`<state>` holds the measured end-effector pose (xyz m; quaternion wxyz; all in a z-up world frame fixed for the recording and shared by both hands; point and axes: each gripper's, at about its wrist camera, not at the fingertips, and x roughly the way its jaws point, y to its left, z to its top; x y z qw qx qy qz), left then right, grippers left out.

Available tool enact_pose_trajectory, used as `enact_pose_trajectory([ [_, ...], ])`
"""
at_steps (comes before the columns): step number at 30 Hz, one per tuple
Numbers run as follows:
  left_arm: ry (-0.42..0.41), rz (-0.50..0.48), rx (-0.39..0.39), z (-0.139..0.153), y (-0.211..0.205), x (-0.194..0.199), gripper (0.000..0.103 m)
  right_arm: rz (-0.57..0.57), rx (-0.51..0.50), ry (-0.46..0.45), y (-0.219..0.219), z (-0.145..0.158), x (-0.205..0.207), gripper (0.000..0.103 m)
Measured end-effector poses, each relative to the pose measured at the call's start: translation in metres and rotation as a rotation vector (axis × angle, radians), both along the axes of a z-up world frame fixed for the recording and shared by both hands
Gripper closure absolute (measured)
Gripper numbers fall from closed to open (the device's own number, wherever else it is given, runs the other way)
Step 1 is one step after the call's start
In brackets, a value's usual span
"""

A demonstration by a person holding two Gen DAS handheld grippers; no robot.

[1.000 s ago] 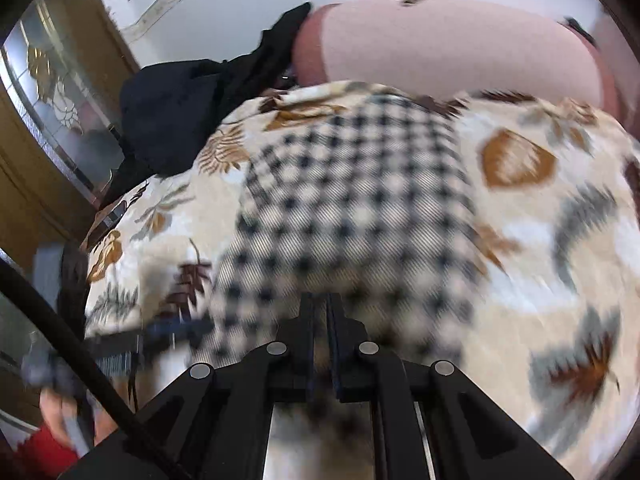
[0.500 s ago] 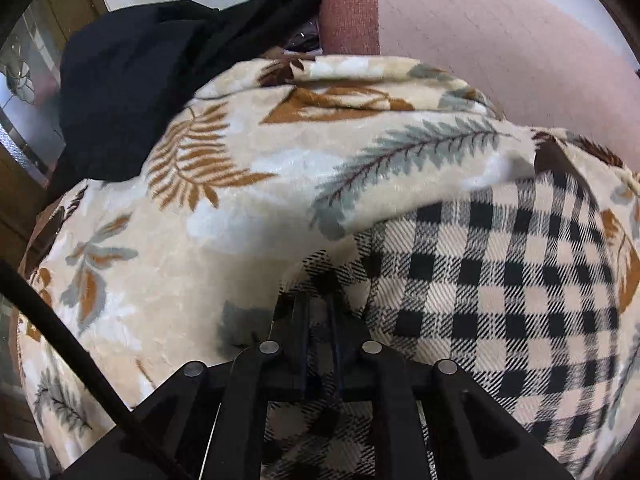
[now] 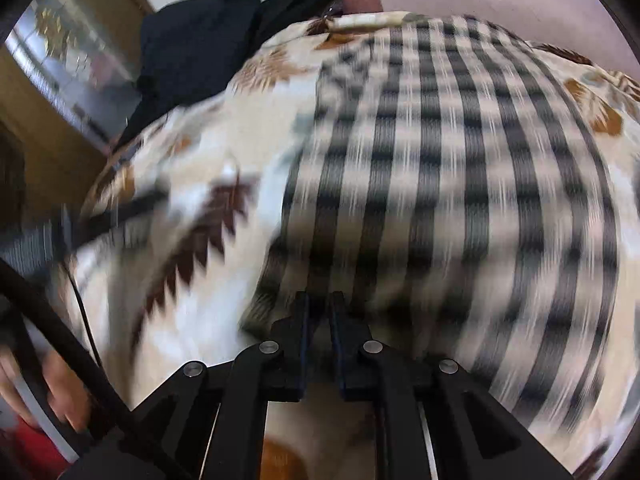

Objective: Fold large clothes

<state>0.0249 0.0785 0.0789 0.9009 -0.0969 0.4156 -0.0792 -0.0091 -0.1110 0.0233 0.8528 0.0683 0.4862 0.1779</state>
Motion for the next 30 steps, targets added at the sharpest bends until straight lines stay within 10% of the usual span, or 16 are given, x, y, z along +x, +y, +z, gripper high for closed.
enact_pose_trajectory([
  [2,-0.062,0.018,0.044,0.008,-0.005,-0.008,0.061,0.025,-0.003,-0.008,-0.002,0.009,-0.017,0.091],
  [6,-0.236,0.092,0.157,0.032,-0.011,-0.031,0.025,-0.080,-0.005,-0.118,-0.034,0.042,-0.029,0.085],
  [12,-0.473,0.175,0.220,0.068,-0.017,-0.070,0.017,-0.249,-0.017,-0.047,-0.081,0.019,-0.001,0.076],
  [19,-0.432,0.154,0.233,0.069,-0.026,-0.080,0.017,-0.144,0.008,0.031,-0.061,-0.001,-0.041,0.069],
  [30,-0.178,0.046,0.192,0.030,-0.051,-0.089,0.017,-0.386,0.002,-0.196,-0.112,0.045,-0.060,0.069],
])
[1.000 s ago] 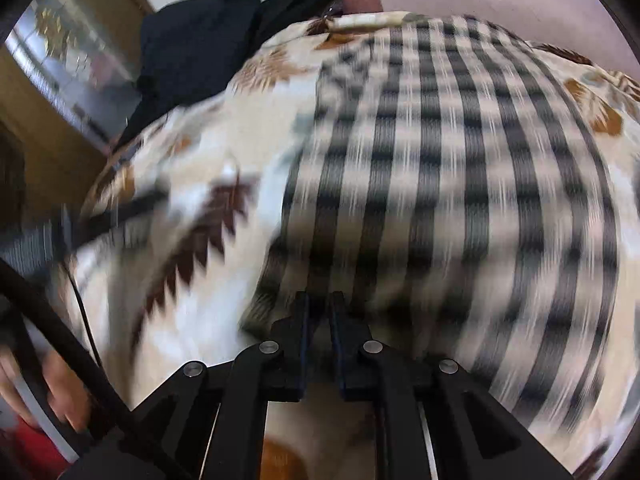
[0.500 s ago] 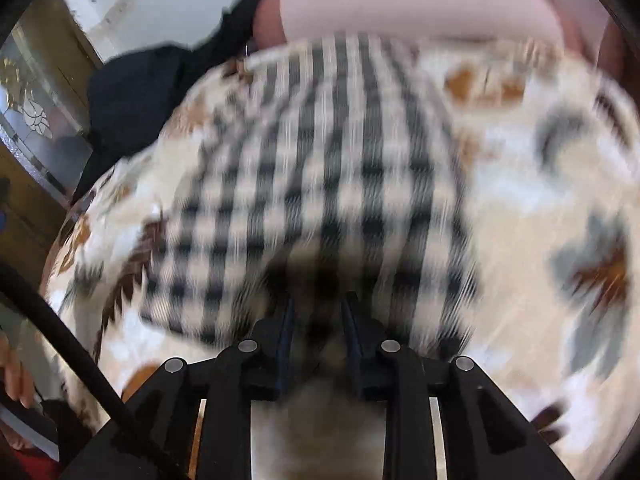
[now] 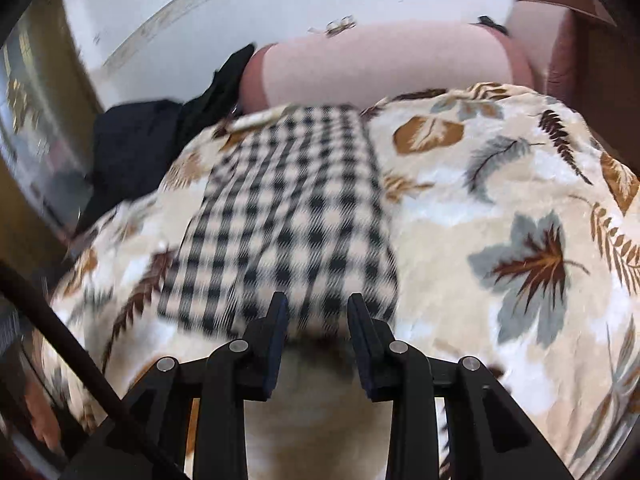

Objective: Fold large clothes

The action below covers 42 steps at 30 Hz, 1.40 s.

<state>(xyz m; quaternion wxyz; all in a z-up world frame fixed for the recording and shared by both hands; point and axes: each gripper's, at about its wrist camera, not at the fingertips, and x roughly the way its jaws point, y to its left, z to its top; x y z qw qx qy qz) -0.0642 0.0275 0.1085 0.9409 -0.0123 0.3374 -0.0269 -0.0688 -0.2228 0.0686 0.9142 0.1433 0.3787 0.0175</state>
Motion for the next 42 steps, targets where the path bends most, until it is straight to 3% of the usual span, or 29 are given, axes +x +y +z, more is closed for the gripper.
enact_pose_trajectory([
  [2,0.046,-0.003,-0.002,-0.010,0.000,0.006,0.017,-0.013,-0.008,0.016,0.001,-0.009,0.014,0.069],
  [5,0.079,0.003,-0.036,-0.019,0.005,0.010,0.017,0.019,-0.058,0.124,0.009,-0.042,0.027,0.068],
  [6,0.085,0.005,-0.044,-0.021,0.006,0.012,0.017,0.018,-0.105,0.086,0.015,-0.039,0.019,0.065],
  [7,0.089,0.010,-0.044,-0.024,0.008,0.013,0.017,0.038,-0.146,0.078,0.023,-0.037,0.013,0.052],
  [9,0.093,0.017,-0.031,-0.028,0.008,0.016,0.017,0.099,-0.203,0.097,0.038,-0.035,0.002,0.042],
  [12,0.111,0.019,-0.018,-0.034,0.008,0.021,0.017,0.090,-0.208,0.057,0.039,-0.029,-0.020,0.042],
  [18,0.104,0.017,0.022,-0.038,0.002,0.021,0.017,0.015,-0.109,0.020,0.021,-0.014,-0.030,0.042],
  [29,0.086,0.027,0.102,-0.043,-0.012,0.015,0.017,-0.007,-0.302,0.121,0.040,-0.028,-0.028,0.042],
  [33,0.135,-0.007,0.087,-0.055,-0.016,0.016,0.017,-0.007,-0.334,0.138,0.043,-0.030,-0.031,0.040],
  [40,0.302,-0.036,0.059,-0.094,-0.020,0.020,0.017,-0.014,-0.353,0.136,0.043,-0.031,-0.036,0.035],
  [42,0.273,-0.038,0.089,-0.096,-0.023,0.017,0.017,-0.020,-0.340,0.139,0.041,-0.033,-0.037,0.035],
])
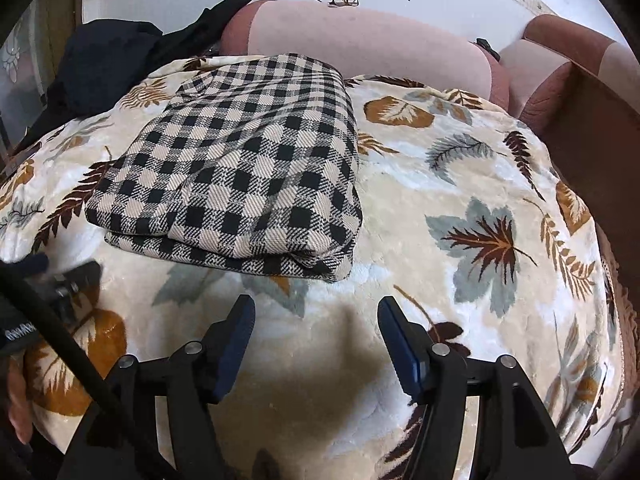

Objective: Fold large clothes

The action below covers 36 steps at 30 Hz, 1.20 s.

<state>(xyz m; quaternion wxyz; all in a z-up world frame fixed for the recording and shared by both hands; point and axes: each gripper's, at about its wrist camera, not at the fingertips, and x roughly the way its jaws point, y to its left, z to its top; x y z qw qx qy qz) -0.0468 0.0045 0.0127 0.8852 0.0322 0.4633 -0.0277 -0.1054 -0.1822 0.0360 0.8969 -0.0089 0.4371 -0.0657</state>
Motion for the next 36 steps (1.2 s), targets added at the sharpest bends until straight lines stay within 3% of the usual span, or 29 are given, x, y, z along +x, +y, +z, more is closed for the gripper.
enact_pose_trajectory([
  [17,0.000,0.013,-0.016,0.003,0.000,0.001,0.010,-0.018,0.003,0.050,0.003,-0.008,-0.001,0.033],
  [27,-0.069,0.011,-0.071,0.046,-0.001,-0.034,0.010,-0.014,-0.012,0.055,0.014,-0.004,-0.006,0.031],
  [36,-0.042,0.009,-0.060,0.042,-0.002,-0.065,0.010,0.001,-0.015,0.040,0.020,0.001,-0.015,0.030],
])
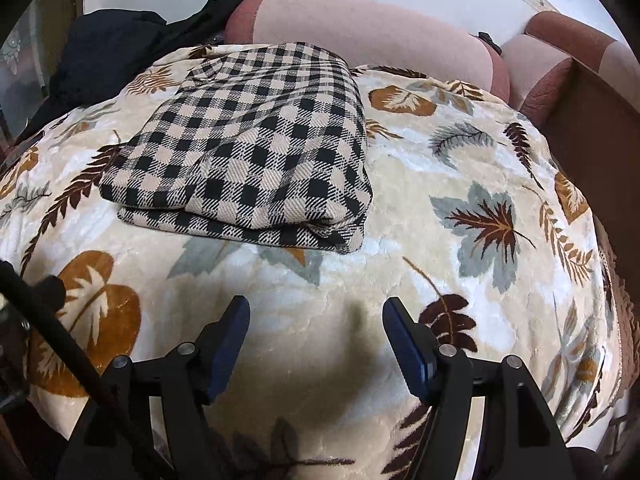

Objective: Fold large clothes

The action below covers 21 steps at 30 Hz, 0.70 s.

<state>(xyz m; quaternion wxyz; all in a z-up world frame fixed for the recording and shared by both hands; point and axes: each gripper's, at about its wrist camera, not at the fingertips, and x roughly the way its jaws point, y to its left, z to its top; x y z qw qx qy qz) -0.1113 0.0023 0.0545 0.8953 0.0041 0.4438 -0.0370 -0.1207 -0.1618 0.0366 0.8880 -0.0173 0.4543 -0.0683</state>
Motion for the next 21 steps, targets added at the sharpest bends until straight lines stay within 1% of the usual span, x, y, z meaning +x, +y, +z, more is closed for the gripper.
enact_pose_trajectory([
  [3,-0.009,0.005,0.011,-0.001,0.000,-0.003,0.010,-0.001,0.002,-0.003,0.000,0.001,-0.004,0.030],
  [6,-0.008,0.000,-0.004,-0.001,0.001,-0.003,0.010,-0.005,-0.003,-0.007,-0.001,0.001,-0.005,0.029],
  [10,-0.007,-0.007,0.004,-0.003,0.000,-0.002,0.010,-0.015,-0.002,-0.005,-0.002,0.000,-0.005,0.029],
  [21,0.025,0.004,-0.008,-0.011,0.002,0.005,0.010,-0.006,-0.006,0.017,0.003,-0.008,-0.001,0.028],
])
